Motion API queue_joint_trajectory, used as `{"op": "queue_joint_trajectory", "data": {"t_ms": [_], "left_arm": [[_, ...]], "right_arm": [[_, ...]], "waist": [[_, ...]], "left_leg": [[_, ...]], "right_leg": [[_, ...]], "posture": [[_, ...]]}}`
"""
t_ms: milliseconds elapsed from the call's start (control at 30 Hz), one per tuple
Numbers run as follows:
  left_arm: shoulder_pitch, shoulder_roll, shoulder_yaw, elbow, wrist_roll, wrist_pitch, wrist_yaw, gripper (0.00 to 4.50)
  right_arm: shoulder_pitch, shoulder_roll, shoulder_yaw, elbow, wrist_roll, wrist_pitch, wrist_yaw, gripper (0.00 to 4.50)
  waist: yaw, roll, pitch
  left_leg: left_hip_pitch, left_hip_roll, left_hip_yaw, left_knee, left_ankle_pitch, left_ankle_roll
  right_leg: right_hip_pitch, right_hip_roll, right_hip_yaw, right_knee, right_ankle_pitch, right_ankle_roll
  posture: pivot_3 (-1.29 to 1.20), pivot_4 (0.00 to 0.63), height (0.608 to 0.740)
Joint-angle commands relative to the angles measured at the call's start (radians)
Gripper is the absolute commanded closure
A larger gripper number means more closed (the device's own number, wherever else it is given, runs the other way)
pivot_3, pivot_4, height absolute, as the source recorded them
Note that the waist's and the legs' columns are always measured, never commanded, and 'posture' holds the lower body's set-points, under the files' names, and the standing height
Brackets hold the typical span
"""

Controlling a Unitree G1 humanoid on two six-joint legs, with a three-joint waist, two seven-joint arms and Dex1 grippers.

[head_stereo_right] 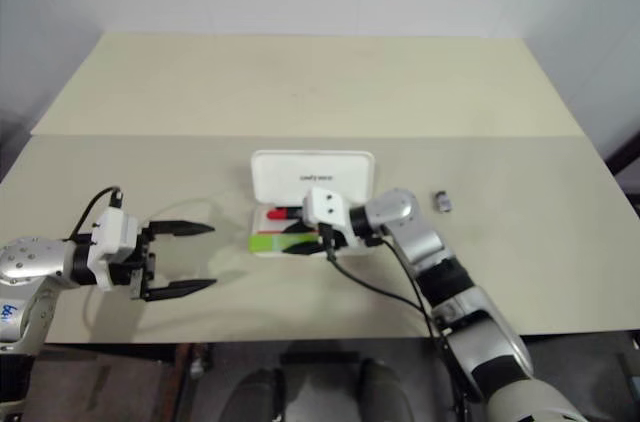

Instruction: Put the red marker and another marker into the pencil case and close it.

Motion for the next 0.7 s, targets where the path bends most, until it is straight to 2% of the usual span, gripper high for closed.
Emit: {"op": "queue_joint_trajectory", "data": {"t_ms": [33, 300, 700], "left_arm": [[0.011, 0.015, 0.037, -0.043, -0.022, 0.003, 0.01, 0.0], [0.028, 0.014, 0.048, -0.063, -0.025, 0.013, 0.022, 0.0], [0.028, 0.017, 0.042, -0.062, -0.022, 0.016, 0.017, 0.0]], "right_arm": [[-0.026, 0.021, 0.0, 0.001, 0.001, -0.018, 0.01, 3.4], [-0.03, 0.036, 0.002, 0.001, -0.018, 0.0, -0.005, 3.4], [-0.032, -0.008, -0.037, -0.07, -0.013, 0.049, -0.024, 3.4]], "waist": [[0.0, 0.0, 0.0], [-0.001, 0.0, 0.0], [-0.001, 0.0, 0.0]], "left_leg": [[0.0, 0.0, 0.0, 0.0, 0.0, 0.0], [0.0, 0.001, 0.001, 0.0, -0.001, -0.002], [0.0, 0.001, 0.002, 0.0, -0.001, -0.002]], "right_leg": [[0.0, 0.0, 0.0, 0.0, 0.0, 0.0], [-0.001, 0.001, 0.0, 0.0, 0.0, -0.001], [-0.002, 0.001, 0.0, 0.0, -0.001, -0.001]], "posture": [[0.0, 0.15, 0.74], [0.0, 0.15, 0.74], [0.0, 0.15, 0.74]]}}
